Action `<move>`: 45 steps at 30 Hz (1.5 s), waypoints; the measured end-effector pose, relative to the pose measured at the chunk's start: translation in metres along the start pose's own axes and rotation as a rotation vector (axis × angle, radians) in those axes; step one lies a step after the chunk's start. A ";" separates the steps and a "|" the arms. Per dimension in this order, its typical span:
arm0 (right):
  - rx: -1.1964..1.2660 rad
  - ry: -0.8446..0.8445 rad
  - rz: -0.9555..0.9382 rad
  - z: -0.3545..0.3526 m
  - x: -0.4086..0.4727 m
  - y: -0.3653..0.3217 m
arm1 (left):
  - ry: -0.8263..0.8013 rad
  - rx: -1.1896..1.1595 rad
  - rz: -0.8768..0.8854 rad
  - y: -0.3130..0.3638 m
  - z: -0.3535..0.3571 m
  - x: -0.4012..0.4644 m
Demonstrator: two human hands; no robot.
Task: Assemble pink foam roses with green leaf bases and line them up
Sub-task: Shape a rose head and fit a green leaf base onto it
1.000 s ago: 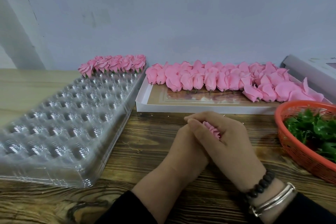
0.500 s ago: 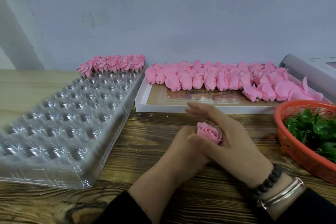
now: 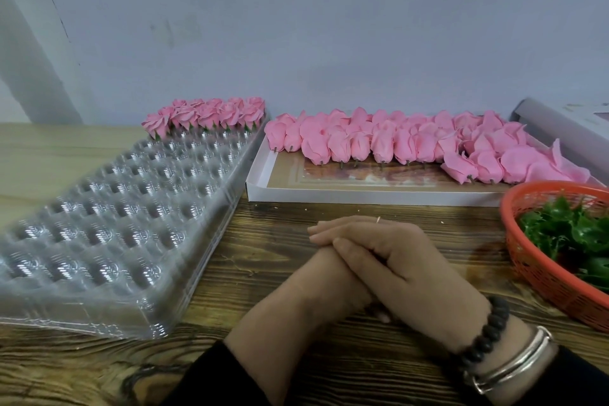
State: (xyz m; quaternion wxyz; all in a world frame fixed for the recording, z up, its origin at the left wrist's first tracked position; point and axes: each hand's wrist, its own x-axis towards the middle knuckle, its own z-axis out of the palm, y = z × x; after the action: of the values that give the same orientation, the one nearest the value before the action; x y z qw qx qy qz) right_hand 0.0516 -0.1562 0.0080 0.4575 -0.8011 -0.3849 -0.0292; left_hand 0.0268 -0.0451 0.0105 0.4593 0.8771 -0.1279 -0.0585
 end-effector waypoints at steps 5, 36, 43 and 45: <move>0.014 0.056 0.005 -0.004 -0.004 0.003 | 0.112 -0.137 0.102 -0.002 0.001 0.005; 0.280 0.303 0.049 0.004 -0.001 0.001 | 0.371 -0.051 0.148 -0.007 0.009 0.011; -0.040 0.197 0.027 0.006 0.000 0.002 | 0.267 -0.091 0.201 0.002 0.018 0.007; -0.054 0.104 0.009 0.003 0.001 0.001 | 0.195 -0.026 0.216 -0.001 0.018 0.006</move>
State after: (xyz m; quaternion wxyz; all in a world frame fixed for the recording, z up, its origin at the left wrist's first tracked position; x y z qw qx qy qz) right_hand 0.0521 -0.1539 0.0062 0.4551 -0.8123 -0.3562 -0.0791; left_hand 0.0290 -0.0604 0.0001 0.4847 0.8536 -0.1756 0.0753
